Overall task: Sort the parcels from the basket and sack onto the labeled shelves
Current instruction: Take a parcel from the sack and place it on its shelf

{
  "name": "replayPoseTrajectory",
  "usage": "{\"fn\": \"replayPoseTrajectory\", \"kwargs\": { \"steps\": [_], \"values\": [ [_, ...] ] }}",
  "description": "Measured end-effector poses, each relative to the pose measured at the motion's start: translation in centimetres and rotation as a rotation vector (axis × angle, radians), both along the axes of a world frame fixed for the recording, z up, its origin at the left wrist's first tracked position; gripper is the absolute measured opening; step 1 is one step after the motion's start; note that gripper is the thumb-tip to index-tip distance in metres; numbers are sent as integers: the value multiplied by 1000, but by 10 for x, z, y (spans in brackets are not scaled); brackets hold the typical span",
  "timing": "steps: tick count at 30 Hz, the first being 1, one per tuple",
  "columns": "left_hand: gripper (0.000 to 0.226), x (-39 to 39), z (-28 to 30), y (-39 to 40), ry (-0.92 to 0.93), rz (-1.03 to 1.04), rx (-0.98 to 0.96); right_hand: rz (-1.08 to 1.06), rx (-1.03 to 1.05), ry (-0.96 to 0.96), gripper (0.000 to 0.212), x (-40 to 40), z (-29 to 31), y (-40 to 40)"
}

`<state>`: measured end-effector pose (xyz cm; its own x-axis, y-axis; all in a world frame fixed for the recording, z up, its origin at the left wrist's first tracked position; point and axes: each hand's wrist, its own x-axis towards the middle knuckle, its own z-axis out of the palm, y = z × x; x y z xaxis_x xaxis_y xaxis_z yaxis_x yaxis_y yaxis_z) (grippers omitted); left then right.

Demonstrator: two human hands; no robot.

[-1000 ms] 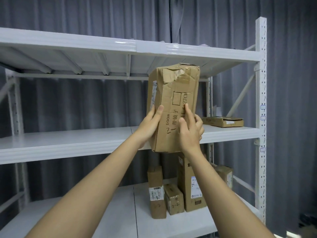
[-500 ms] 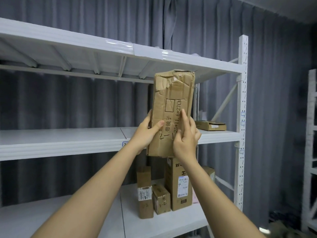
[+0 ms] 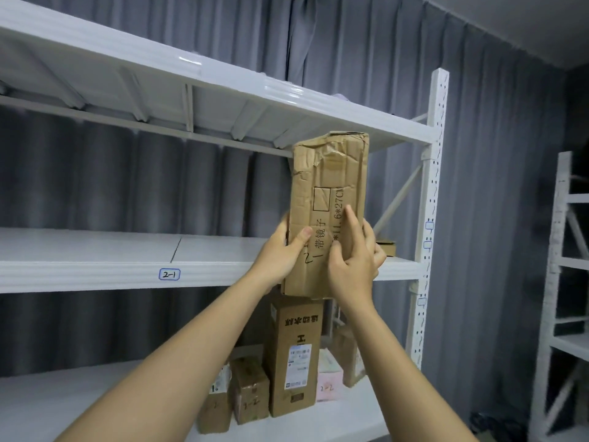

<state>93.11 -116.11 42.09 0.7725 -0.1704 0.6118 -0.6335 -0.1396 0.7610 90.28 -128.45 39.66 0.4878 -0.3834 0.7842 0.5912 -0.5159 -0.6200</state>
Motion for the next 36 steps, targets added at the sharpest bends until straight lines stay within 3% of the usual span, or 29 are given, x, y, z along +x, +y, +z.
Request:
{"fn": "replayPoseTrajectory", "kwargs": {
  "steps": [12,25,32,36],
  "values": [
    [55,58,4,-82,-10,126,-29,133,-84,59,74,70,8,-89],
    [47,129,14,-118,36,199,-117,197,-131,70,75,146,22,-119],
    [65,171,16,-127,-3,265,-28,220,-83,59,78,175,23,-124],
    [71,182,12,-131,-78,321,37,187,-189,56,79,188,10,-136]
  ]
}}
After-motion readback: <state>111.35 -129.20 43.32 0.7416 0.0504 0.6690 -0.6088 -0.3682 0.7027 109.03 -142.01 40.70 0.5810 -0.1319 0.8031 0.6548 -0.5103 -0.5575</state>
